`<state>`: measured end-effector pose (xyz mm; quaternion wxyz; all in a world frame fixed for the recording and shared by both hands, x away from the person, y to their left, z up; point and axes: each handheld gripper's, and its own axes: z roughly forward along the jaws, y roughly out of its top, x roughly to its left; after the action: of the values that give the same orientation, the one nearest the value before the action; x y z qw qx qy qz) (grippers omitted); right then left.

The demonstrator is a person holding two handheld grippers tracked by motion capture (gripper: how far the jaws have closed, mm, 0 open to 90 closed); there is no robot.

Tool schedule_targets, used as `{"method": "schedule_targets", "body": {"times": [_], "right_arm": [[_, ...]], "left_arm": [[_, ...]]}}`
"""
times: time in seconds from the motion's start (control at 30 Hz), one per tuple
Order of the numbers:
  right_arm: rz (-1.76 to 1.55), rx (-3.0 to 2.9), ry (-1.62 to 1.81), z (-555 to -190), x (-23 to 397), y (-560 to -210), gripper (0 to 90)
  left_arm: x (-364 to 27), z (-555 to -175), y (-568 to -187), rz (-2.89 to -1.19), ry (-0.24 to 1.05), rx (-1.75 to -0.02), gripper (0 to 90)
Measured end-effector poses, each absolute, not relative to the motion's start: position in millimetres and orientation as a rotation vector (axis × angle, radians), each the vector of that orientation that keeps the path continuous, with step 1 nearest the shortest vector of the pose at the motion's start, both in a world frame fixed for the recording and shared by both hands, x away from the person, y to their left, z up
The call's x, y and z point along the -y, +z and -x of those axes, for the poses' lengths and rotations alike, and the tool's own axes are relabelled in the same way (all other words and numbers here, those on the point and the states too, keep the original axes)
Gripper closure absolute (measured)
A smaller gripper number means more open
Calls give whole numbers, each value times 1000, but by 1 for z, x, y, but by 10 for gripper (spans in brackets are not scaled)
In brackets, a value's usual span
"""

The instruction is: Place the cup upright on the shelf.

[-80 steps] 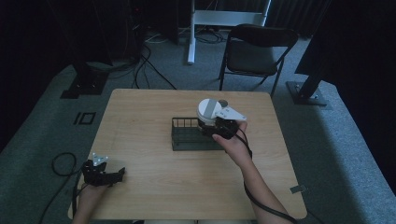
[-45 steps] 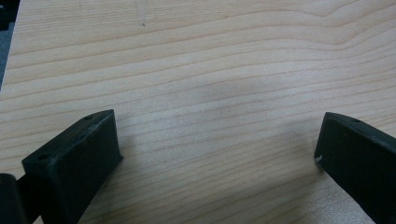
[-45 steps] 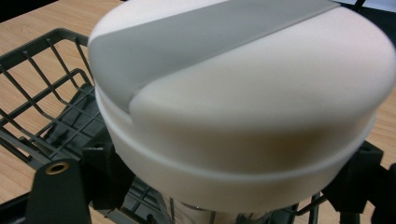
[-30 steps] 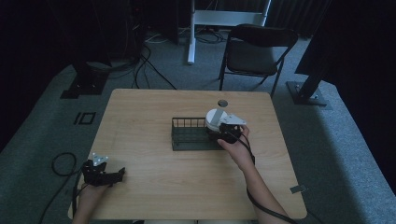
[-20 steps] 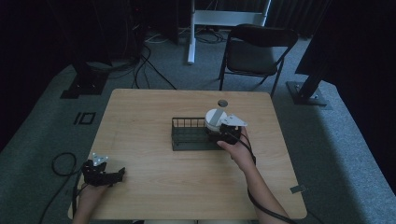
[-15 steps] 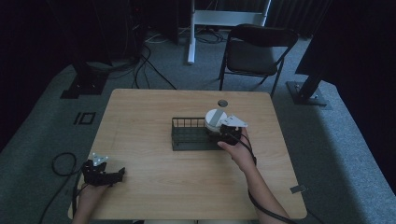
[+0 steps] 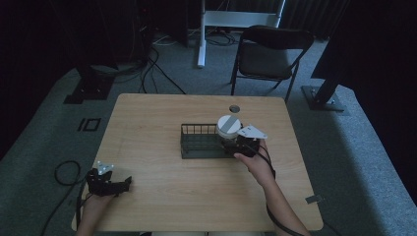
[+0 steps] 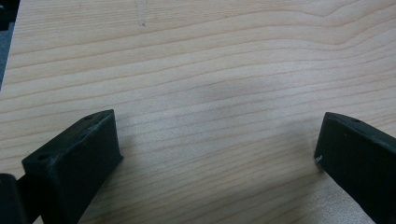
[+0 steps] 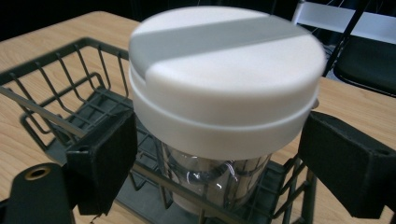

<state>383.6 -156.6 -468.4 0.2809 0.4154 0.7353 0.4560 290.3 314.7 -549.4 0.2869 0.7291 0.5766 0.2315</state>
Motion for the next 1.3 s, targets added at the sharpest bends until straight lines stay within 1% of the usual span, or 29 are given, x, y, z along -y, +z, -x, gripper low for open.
{"method": "schedule_targets", "body": {"times": [0.17,0.63,1.03,1.3], "right_arm": [[-1099,-1969,1221,-377,161,-467,118],[-1131,-1960,1228,-358,180,-479,118],[-1176,-1967,1204,-345,199,-498,118],[-1233,-1973,1151,-340,217,-517,118]], "left_arm": [[-315,-290,-549,-1948,619,-1541,2],[-315,-290,-549,-1948,619,-1541,2],[-315,-290,-549,-1948,619,-1541,2],[-315,-290,-549,-1948,619,-1541,2]]}}
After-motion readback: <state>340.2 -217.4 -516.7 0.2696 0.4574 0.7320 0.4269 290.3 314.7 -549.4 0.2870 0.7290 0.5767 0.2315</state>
